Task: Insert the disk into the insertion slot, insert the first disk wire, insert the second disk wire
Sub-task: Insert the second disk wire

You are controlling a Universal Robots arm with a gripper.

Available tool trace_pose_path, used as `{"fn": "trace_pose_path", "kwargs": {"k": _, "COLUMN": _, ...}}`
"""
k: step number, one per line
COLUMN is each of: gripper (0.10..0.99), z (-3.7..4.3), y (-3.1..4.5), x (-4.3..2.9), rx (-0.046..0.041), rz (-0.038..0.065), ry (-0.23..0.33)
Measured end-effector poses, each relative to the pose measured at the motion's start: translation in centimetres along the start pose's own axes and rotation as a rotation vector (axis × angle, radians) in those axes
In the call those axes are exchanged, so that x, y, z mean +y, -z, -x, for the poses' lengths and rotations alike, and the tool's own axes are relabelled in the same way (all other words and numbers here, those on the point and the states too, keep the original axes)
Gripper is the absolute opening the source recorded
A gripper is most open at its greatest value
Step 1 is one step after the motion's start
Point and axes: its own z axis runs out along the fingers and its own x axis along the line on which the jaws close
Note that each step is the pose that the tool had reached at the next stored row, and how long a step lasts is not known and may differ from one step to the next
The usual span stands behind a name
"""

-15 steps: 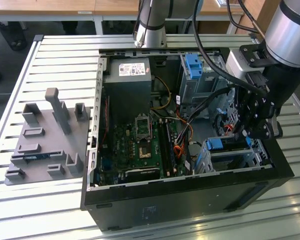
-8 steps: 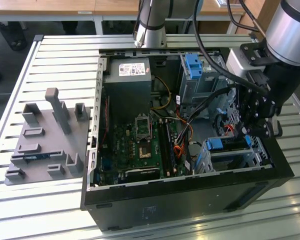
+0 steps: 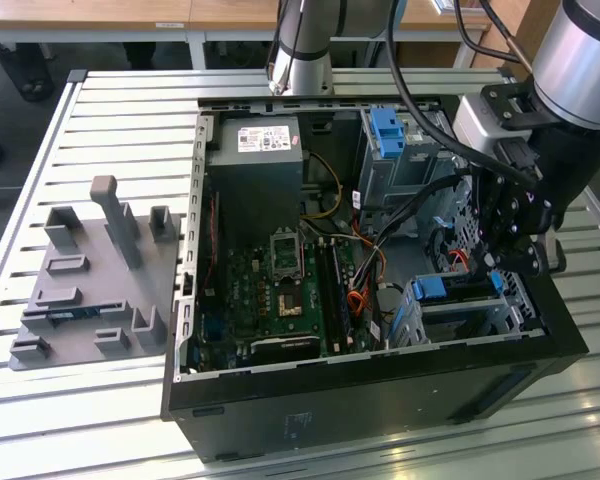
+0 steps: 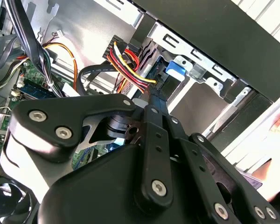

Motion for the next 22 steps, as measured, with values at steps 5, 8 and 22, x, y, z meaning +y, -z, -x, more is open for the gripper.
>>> {"fn": "trace_pose_path", "kwargs": {"k": 5, "gripper": 0.106, "z": 0.0, "y": 0.28, "x": -0.01, "rx": 0.0, "rz": 0.0, "ry": 0.0}}
{"fn": "trace_pose_path", "kwargs": {"k": 8, "gripper": 0.106, "z": 0.0, "y": 0.5, "x": -0.02, "rx": 0.0001, "rz": 0.0, "ry": 0.0}}
{"fn": "trace_pose_path", "kwargs": {"k": 22, "gripper": 0.106, "z": 0.01, "y": 2.17, "x": -0.02, "rx": -0.0002, "rz": 0.002, "ry": -0.002}}
